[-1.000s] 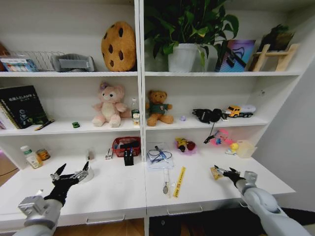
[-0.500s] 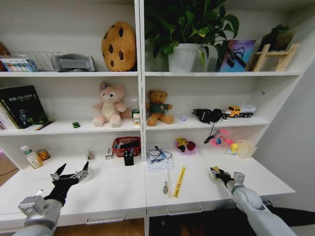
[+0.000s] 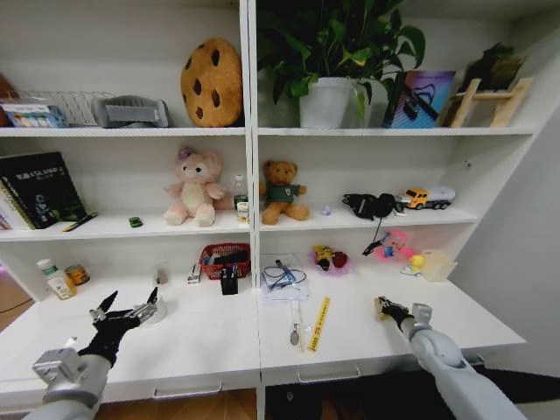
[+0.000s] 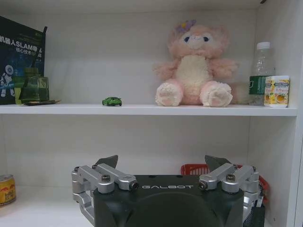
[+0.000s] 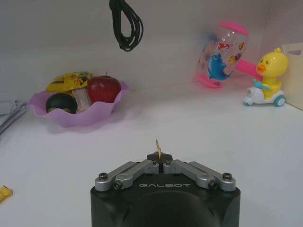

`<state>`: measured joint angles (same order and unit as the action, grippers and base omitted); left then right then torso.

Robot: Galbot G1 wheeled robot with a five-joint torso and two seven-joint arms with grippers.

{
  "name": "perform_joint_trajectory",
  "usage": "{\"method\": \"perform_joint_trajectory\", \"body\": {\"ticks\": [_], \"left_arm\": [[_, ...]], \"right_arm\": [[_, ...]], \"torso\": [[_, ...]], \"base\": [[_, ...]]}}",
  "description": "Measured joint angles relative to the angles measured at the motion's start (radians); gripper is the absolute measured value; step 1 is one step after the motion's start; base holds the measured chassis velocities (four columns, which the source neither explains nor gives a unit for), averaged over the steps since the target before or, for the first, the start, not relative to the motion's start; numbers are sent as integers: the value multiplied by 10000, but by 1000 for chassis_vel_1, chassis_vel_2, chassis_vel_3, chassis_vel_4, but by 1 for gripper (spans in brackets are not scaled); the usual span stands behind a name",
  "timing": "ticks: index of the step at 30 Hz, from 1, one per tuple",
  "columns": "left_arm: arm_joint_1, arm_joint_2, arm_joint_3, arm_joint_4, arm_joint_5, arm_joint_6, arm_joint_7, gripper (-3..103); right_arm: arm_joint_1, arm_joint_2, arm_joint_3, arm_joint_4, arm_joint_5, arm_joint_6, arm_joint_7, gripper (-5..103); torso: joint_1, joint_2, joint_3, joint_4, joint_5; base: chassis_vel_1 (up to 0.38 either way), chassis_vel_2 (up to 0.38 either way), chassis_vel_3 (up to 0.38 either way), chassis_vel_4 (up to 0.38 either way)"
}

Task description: Organize the objects on the table.

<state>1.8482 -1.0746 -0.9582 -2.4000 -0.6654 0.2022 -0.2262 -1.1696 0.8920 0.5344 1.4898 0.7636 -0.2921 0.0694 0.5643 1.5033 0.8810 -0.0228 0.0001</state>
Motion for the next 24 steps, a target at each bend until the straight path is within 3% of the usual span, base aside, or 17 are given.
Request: {"method": "perform_joint_trajectory", "body": {"ticks": [5,7,8,10,11,13,15,24], "left_arm": [[0,-1,0,0,0,0,1,100],[0,0,0,0,0,0,1,100],[0,0,0,0,0,0,1,100],[0,0,0,-1,0,0,2,100],[0,0,0,-1,0,0,2,100],[0,0,0,0,0,0,2,100],[0,0,0,0,0,0,0,100],[0,0,0,0,0,0,0,100]], "right_arm": [[1163,-279,-626,-517,374,548,-698,0],[2405,-368,-1662,-1365,559,848,-1312,0],[2405,-368,-1662,-1365,559,848,-1312,0],[3879,-140,-2681,-2425,513,1091,-1673,0],[3879,-140,-2681,-2425,513,1091,-1673,0],[5036,207,-3521,-3349,366,1258,-1916,0],[5520,449,-3851,-3824,174,1402,-1984,0],[6851,1458,-4417,-5661,-915,2059,-2197,0]], "torso": [[0,0,0,2,-1],[-1,1,-1,0,-5],[-1,1,-1,0,-5],[1,0,1,3,6],[1,0,1,3,6],[1,0,0,10,-10],[2,-1,2,11,6],[2,0,1,2,-2]], "base": [[0,0,0,0],[0,0,0,0],[0,0,0,0],[0,0,0,0],[0,0,0,0],[0,0,0,0],[0,0,0,0],[0,0,0,0]]}}
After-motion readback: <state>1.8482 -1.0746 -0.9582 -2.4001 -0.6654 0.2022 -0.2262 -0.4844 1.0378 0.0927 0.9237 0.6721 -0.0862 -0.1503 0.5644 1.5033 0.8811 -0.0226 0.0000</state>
